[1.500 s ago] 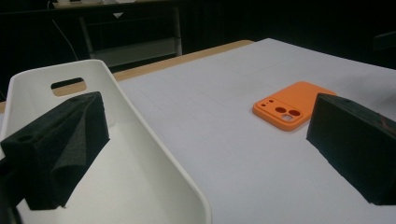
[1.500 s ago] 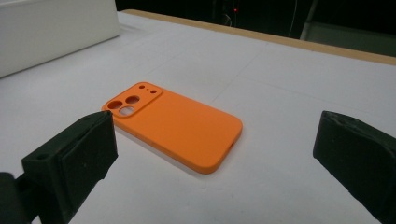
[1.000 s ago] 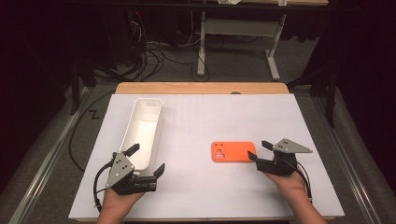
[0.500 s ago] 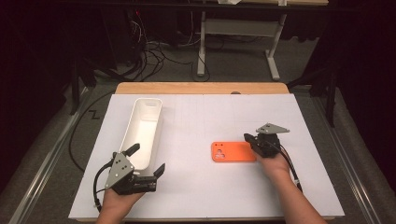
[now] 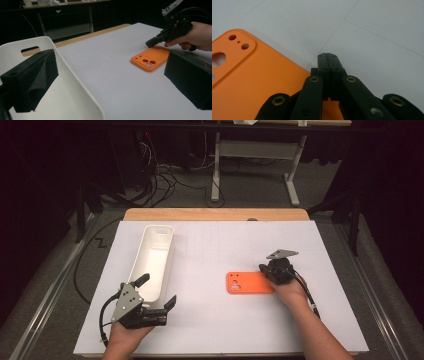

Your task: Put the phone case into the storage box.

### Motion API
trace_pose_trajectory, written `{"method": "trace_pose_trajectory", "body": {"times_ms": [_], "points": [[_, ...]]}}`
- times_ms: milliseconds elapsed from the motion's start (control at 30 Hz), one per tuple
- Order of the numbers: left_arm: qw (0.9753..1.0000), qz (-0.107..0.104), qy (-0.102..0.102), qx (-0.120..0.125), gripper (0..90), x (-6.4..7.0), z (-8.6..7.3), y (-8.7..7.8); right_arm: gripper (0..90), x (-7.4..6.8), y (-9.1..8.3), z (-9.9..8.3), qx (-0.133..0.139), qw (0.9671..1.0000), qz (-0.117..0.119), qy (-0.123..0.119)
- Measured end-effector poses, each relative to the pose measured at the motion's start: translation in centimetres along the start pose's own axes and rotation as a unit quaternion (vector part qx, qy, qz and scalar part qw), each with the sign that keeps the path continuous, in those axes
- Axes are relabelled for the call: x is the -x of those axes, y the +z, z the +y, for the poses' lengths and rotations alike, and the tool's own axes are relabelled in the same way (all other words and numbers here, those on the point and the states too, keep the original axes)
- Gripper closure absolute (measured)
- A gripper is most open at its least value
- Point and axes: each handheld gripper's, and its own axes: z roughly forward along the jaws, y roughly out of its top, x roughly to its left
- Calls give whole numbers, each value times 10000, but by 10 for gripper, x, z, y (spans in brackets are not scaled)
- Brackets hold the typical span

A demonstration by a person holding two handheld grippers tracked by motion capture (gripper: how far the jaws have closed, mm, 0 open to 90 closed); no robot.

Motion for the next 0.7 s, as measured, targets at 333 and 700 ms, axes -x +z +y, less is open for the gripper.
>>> {"method": "trace_pose_trajectory", "body": {"times_ms": [333, 700], "points": [[10000, 4, 11, 12, 1, 2, 0, -1, 900, -4, -20, -19, -56, 9999, 105, -7], [10000, -24, 27, 23, 1, 3, 1, 0, 900, -20, -51, -50, -3, 9994, 350, -73]]}}
